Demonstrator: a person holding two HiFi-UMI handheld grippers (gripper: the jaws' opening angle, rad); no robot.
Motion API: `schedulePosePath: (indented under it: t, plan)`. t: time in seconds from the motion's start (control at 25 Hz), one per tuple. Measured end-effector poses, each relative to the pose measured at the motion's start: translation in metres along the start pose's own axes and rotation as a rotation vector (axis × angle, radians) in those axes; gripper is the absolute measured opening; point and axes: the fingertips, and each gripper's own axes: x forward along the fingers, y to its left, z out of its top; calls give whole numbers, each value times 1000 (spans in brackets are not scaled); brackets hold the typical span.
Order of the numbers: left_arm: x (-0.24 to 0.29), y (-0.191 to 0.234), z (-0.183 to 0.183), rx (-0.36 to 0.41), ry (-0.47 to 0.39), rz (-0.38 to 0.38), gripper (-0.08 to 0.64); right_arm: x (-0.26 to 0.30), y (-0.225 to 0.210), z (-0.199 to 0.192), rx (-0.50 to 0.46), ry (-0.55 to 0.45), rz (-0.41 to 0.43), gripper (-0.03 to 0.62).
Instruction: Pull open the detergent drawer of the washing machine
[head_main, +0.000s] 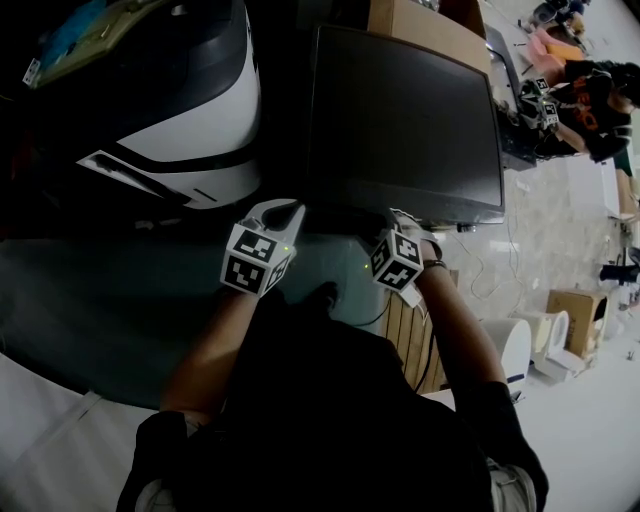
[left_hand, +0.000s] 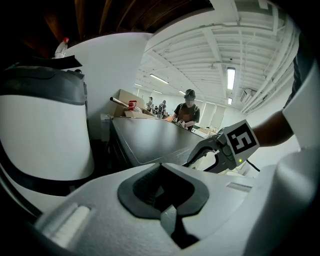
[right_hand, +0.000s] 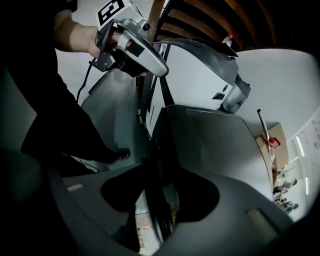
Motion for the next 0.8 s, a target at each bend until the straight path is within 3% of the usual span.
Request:
schedulePosePath:
  t: [0.8]
  plan:
    - [-11, 5, -7, -21, -3, 21, 11, -8, 16, 1, 56, -14, 79, 179]
